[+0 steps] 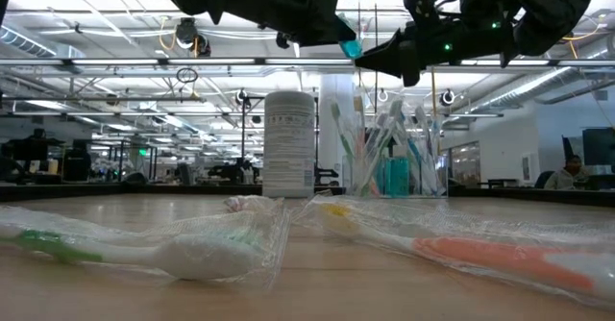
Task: Pick & Place toothbrushing station
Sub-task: Put the blue mouthwash into the transparent organizer
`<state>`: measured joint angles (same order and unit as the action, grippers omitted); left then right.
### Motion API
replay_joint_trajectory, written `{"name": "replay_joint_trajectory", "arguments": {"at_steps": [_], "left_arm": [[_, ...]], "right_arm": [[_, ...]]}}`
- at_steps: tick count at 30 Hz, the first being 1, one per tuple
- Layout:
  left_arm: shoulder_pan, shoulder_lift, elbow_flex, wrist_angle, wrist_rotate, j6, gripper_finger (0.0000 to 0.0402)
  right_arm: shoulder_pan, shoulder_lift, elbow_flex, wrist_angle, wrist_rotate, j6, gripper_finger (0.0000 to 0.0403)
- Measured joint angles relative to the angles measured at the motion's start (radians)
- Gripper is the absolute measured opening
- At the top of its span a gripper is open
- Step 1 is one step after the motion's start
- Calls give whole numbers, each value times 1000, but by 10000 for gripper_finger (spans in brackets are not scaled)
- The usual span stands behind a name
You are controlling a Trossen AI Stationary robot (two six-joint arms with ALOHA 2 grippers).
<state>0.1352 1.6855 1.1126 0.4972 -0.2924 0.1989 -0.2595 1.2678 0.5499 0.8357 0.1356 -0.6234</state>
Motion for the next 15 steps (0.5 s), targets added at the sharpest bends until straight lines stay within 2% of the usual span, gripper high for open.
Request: {"name": "replay_joint_trajectory", "arguments": {"at_steps": [5, 10, 15], "left_arm": [[0, 0, 0, -6, -1, -1, 119], [0, 0, 0, -7, -2, -17, 119], [1, 0, 0, -7, -4, -26, 119]], "right_arm": [[15, 0, 0, -8, 19, -1, 100], [28, 0, 0, -7, 99, -19, 101], [28, 0, 0, 2, 123, -18, 118]]}}
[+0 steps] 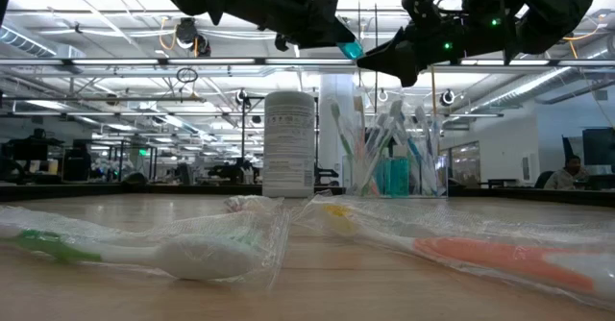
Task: Pick & Place toothbrushing station
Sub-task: Put the blue mouthwash into the transparent organizer
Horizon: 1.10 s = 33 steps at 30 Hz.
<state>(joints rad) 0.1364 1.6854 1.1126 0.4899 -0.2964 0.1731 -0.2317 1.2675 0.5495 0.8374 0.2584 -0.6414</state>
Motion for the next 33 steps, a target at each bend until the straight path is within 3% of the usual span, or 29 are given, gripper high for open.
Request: {"name": "replay_joint_trajectory", "arguments": {"at_steps": [10, 19, 27, 30, 33], "left_arm": [[0, 0, 0, -2, 2, 5, 74], [0, 1, 0, 17, -12, 9, 76], [4, 1, -1, 76, -48, 105, 98], [14, -8, -1, 122, -53, 112, 100], [28, -42, -1, 140, -44, 127, 98]], "right_arm": [[-2, 0, 0, 4, 4, 1, 131], [-1, -1, 0, -14, 14, -34, 142], [-2, -77, 0, -129, 249, 40, 181], [-2, -144, 0, -189, 234, 160, 181], [-3, -210, -6, -202, 147, 213, 173]]}}
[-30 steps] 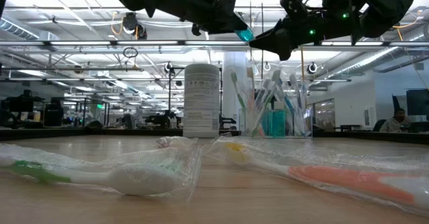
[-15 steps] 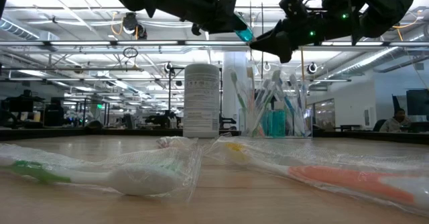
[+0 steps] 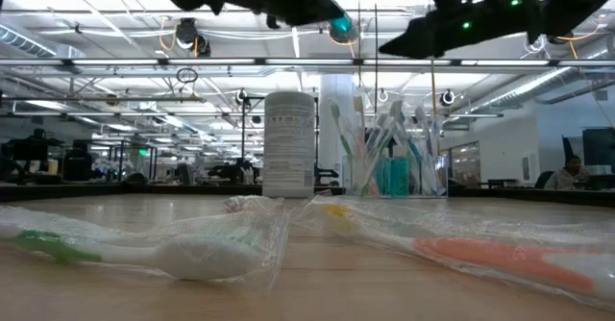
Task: Pick & Place toothbrushing station
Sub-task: Put the blue mouthwash into the transparent organizer
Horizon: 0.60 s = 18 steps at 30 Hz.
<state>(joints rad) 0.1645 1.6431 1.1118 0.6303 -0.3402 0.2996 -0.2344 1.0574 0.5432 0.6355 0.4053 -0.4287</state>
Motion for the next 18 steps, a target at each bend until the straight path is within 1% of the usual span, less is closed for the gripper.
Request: {"name": "replay_joint_trajectory", "arguments": {"at_steps": [3, 5, 8, 11, 14, 17, 18], "left_arm": [[12, -59, 0, -12, 10, 4, 98], [19, -95, 0, -32, 52, 14, 98], [39, -138, -18, -60, 164, 4, 98], [63, -146, -58, -46, 286, -34, 97], [92, -138, -120, 64, 404, -70, 97], [114, -119, -205, 289, 545, -130, 97], [115, -104, -233, 365, 574, -144, 97]], "right_arm": [[-7, -62, -41, 10, -131, 33, 165], [-22, -89, -89, 71, -229, 55, 162], [-59, -86, -177, 311, -385, 118, 160], [-105, -38, -247, 580, -521, 230, 160], [-141, 34, -271, 756, -609, 339, 160], [-153, 119, -252, 808, -624, 403, 160], [-153, 151, -234, 812, -622, 411, 160]]}}
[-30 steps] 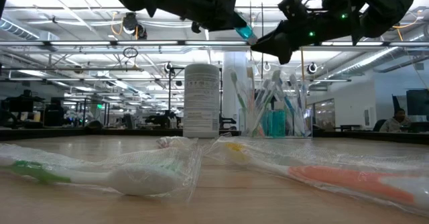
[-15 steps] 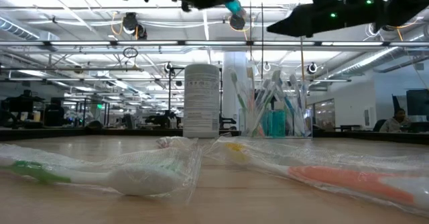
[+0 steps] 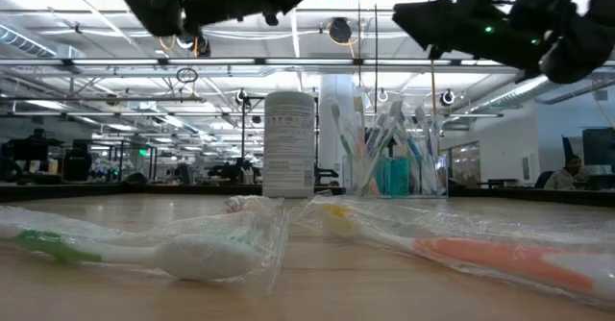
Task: Pick & Place toothbrushing station
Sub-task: Put the blue mouthwash into the transparent organizer
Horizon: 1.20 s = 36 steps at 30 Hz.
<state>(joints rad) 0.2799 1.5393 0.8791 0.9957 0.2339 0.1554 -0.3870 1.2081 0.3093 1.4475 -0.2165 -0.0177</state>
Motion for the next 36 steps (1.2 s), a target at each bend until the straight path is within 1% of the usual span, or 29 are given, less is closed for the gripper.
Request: {"name": "replay_joint_trajectory", "arguments": {"at_steps": [3, 5, 8, 12, 18, 24, 28, 36], "left_arm": [[-1, 49, -64, 182, 14, -42, 97], [-1, 81, -83, 260, 13, -63, 97], [-1, 119, -88, 328, 13, -86, 97], [-6, 134, -89, 395, 38, -87, 97], [-7, 134, -89, 396, 38, -91, 97], [-7, 134, -88, 372, 62, -99, 97], [-7, 134, -88, 353, 61, -104, 97], [-7, 134, -88, 346, 61, -103, 97]], "right_arm": [[2, 85, 59, 28, -2, 25, 160], [2, 140, 110, 45, -41, 49, 160], [2, 202, 183, 39, -103, 97, 160], [2, 264, 240, 42, -121, 141, 160], [3, 299, 305, 34, -236, 189, 160], [9, 300, 360, -53, -235, 169, 160], [10, 300, 390, -105, -260, 154, 160], [9, 300, 391, -109, -260, 143, 143]]}}
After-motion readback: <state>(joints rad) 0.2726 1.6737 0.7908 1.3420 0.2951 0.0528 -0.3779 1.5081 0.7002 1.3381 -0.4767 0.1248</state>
